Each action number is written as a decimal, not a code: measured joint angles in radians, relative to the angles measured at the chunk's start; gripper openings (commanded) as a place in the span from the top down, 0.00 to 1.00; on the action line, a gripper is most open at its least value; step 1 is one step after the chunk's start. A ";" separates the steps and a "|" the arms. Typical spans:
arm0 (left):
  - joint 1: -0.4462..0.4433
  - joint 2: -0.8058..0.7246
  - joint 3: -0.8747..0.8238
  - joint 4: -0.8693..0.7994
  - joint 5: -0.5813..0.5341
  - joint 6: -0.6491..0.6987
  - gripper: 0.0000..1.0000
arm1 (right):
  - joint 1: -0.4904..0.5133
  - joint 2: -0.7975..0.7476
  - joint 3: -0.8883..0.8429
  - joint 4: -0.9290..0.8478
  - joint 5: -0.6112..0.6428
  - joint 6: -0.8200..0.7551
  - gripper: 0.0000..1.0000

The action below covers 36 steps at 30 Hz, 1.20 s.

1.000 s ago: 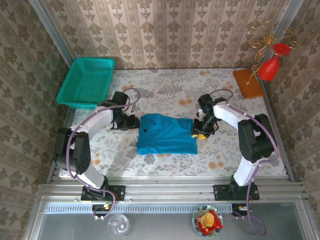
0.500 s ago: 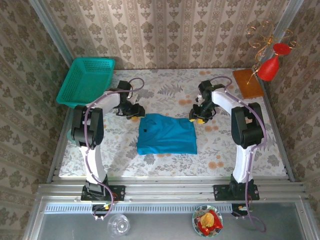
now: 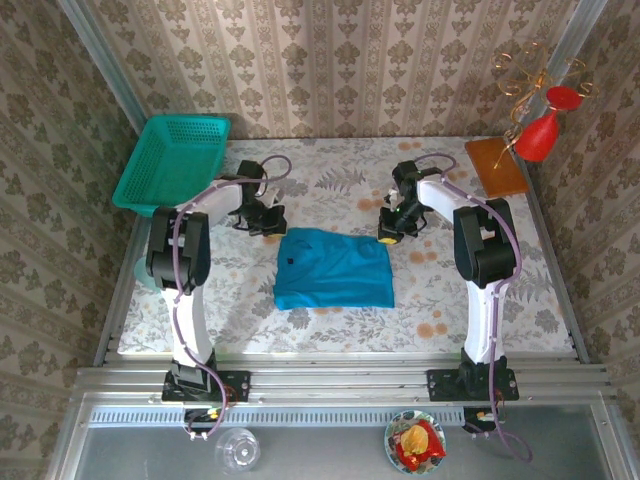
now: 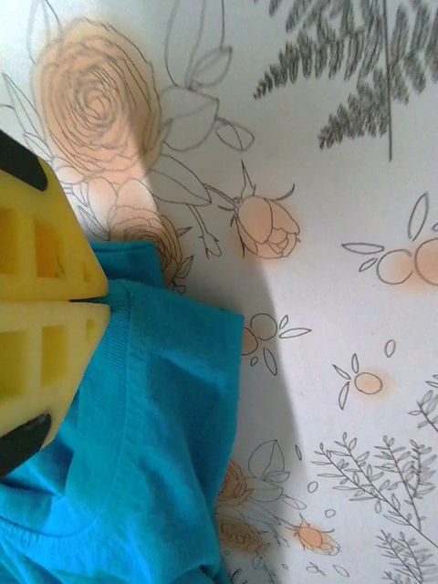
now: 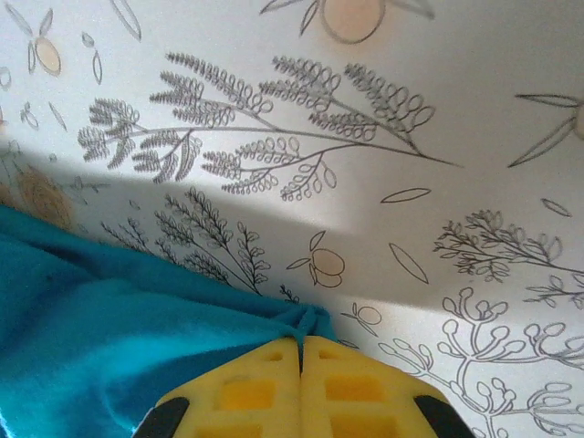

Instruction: Fold the inside-out t-shirt

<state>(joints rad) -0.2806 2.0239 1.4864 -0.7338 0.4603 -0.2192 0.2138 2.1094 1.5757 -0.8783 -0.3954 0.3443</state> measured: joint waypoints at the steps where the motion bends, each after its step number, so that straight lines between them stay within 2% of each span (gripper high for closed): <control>1: 0.000 -0.020 -0.010 0.000 -0.013 0.000 1.00 | 0.000 0.000 0.003 -0.001 0.006 0.002 1.00; 7: 0.003 -0.171 -0.079 -0.011 -0.100 0.000 1.00 | -0.004 -0.006 0.005 -0.002 0.047 0.003 1.00; 12: 0.019 -0.129 -0.088 -0.014 -0.121 0.000 1.00 | -0.007 -0.006 0.005 -0.001 0.048 0.003 1.00; 15: 0.020 -0.065 -0.088 -0.014 -0.121 0.002 0.87 | -0.007 -0.006 0.005 -0.001 0.048 0.007 0.99; 18: 0.021 -0.035 -0.087 -0.025 -0.135 0.005 0.73 | -0.007 -0.006 0.006 -0.003 0.050 0.015 0.79; 21: 0.020 -0.058 -0.071 -0.047 -0.157 -0.001 0.65 | -0.008 -0.008 0.011 -0.016 0.057 0.020 0.69; 24: 0.001 -0.150 -0.071 -0.062 -0.178 -0.009 0.63 | -0.007 -0.031 0.013 -0.031 0.071 0.015 0.66; 27: -0.072 -0.287 -0.072 -0.079 -0.197 -0.021 0.64 | 0.002 -0.070 0.023 -0.049 0.066 0.000 0.65; 30: -0.196 -0.407 -0.117 -0.061 -0.197 -0.057 0.67 | 0.018 -0.083 0.063 -0.053 0.003 -0.024 0.65; 33: -0.328 -0.457 -0.216 -0.024 -0.175 -0.113 0.73 | 0.048 -0.073 0.104 -0.055 -0.063 -0.046 0.65; 36: -0.392 -0.435 -0.329 0.029 -0.148 -0.175 0.77 | 0.073 -0.021 0.169 -0.058 -0.116 -0.059 0.67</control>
<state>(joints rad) -0.6727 1.5890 1.1572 -0.7048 0.3119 -0.3939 0.2867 2.0888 1.7443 -0.9363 -0.5110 0.2852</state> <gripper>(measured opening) 0.249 0.341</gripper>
